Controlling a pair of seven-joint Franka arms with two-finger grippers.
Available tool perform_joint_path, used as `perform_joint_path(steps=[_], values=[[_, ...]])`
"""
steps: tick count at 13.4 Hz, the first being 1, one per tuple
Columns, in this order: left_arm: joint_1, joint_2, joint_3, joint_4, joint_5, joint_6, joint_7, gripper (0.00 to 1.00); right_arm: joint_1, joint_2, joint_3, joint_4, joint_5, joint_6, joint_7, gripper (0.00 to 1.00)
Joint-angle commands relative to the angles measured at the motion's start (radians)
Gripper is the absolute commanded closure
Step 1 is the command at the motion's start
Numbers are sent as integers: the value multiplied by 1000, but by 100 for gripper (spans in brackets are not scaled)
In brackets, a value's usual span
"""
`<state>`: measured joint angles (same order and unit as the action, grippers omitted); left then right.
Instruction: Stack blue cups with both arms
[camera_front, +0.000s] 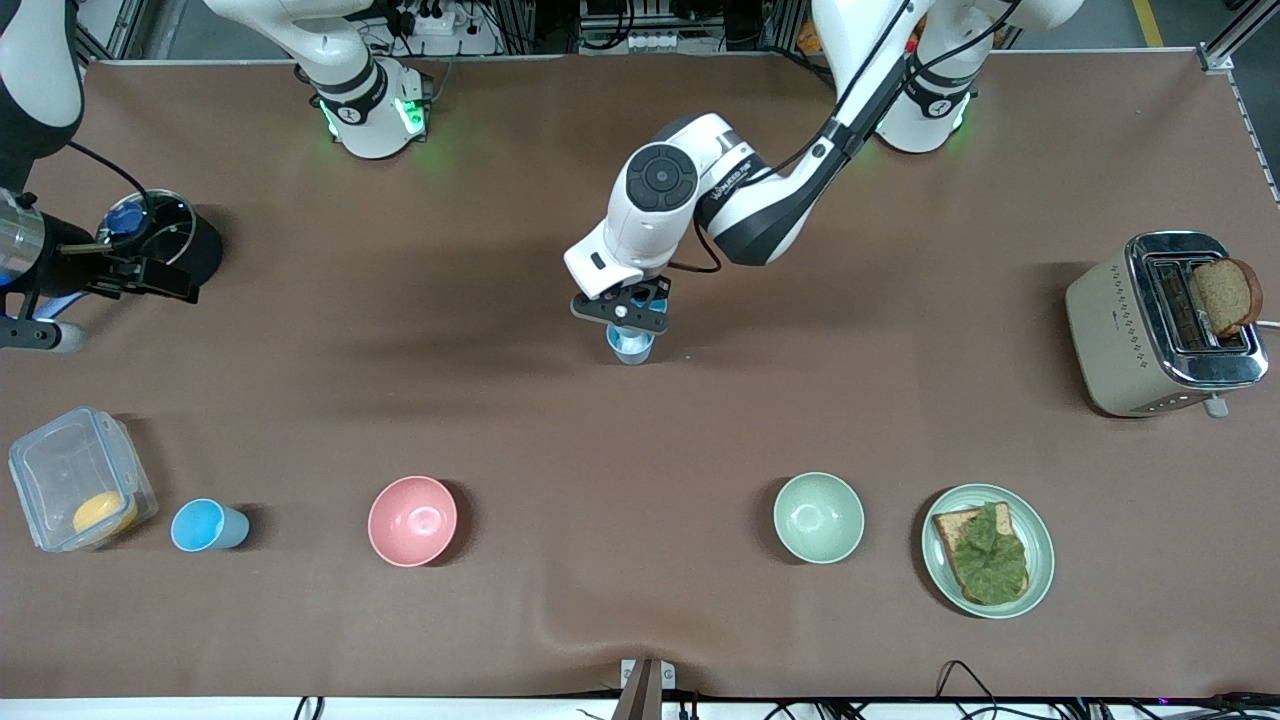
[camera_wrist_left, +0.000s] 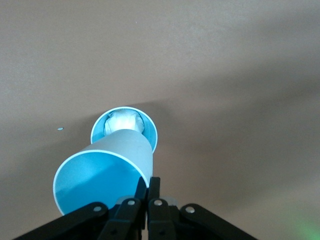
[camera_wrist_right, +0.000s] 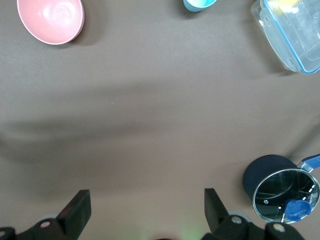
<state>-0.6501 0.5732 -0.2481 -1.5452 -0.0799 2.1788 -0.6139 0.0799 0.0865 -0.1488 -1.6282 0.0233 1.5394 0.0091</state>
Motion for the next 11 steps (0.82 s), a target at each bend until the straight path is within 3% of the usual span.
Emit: perform_joint_path(steps=[1,2,4,5,6,9,11], values=[[-6,2,19,19,22,-7,-9,95,1,-16,2,-7,-17,-4,-4,0],[-6,1,21,20,22,-7,-9,88,1,-16,2,-7,-17,-4,-4,0],[-5,-7,39,23,19,-7,6,55,0,-16,2,-7,-17,-4,-6,0],[-5,-13,50,25,14,-7,25,23,0,-16,2,-9,-17,-4,-6,0],[-5,-19,58,24,14,-7,39,0,0,-16,2,-7,-17,-4,-6,0],[9,-59,76,8,23,-8,42,0,0,-16,2,-9,-17,-4,-4,0],[96,-174,98,-82,25,-8,48,0,0,-16,2,-9,-17,-4,-4,0]])
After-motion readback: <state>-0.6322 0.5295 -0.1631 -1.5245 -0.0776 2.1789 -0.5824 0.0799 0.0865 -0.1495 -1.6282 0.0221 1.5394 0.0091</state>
